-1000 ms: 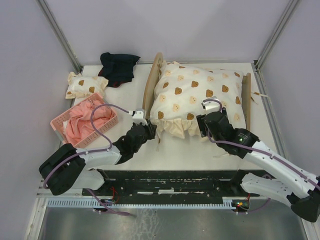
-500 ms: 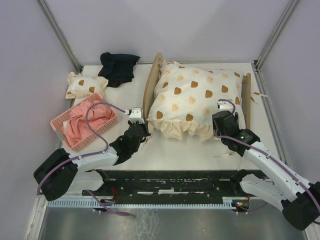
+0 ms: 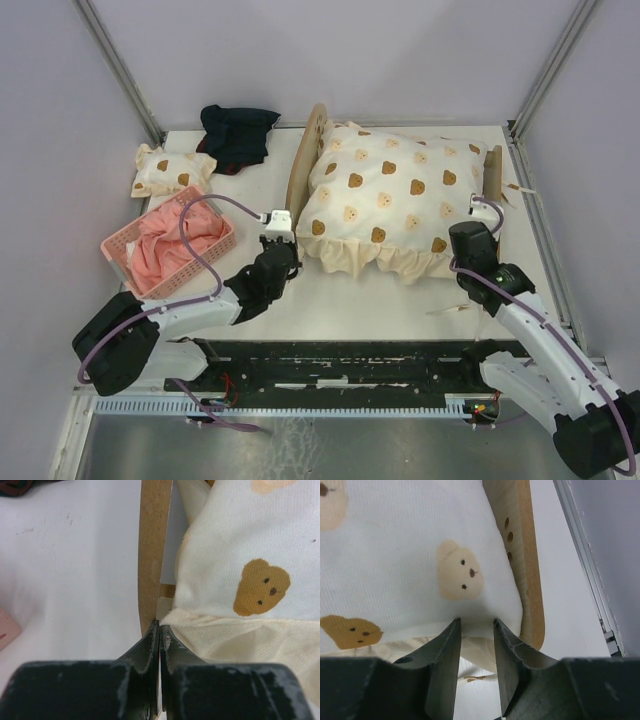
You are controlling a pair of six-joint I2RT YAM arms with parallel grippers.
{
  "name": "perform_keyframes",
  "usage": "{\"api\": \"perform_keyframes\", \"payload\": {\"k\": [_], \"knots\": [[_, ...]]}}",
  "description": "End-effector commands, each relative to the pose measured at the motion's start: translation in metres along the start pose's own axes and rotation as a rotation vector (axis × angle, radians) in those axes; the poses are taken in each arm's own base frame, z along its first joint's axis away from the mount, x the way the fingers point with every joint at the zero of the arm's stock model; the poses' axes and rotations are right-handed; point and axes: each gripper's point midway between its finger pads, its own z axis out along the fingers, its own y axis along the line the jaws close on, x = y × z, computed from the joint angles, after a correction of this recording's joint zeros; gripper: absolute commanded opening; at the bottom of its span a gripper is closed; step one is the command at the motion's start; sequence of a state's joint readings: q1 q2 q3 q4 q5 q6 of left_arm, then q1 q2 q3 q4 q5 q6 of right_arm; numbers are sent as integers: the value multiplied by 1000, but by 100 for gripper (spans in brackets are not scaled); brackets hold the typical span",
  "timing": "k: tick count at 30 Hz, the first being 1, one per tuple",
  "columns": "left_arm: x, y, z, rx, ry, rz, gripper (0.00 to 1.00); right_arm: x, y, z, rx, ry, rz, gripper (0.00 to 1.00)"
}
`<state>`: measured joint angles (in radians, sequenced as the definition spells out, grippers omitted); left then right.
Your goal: Set up the pet bed
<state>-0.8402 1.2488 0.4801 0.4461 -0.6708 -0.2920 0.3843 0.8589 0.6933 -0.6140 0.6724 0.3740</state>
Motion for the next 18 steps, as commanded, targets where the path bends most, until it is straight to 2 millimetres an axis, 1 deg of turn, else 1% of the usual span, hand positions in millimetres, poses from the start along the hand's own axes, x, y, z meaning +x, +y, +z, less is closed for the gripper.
{"api": "perform_keyframes", "payload": {"k": [1,2,5,6,7,10,12,13,15,18], "knots": [[-25,2,7,-53,-40,25,3,-16,-5,-11,-14,-49,47,41],[-28,-1,7,-43,-30,17,10,-17,4,-15,-78,-41,49,43],[-35,-9,3,-23,17,-13,35,-20,31,-35,-259,23,68,47],[-40,-12,-1,-7,22,-28,41,-18,37,-39,-301,42,75,49],[-42,-14,-6,-1,38,-42,45,-15,43,-43,-338,58,86,50],[-52,-16,-21,6,55,-109,52,-6,61,-51,-434,85,147,53],[-57,-23,-31,41,56,-137,56,-2,73,-57,-498,75,222,55],[-58,-29,-36,63,56,-144,58,-1,79,-60,-525,68,269,55],[-61,-42,-46,103,54,-153,59,7,86,-59,-551,63,316,55],[-58,-67,-59,169,61,-157,61,9,95,-58,-566,54,348,57]]}}
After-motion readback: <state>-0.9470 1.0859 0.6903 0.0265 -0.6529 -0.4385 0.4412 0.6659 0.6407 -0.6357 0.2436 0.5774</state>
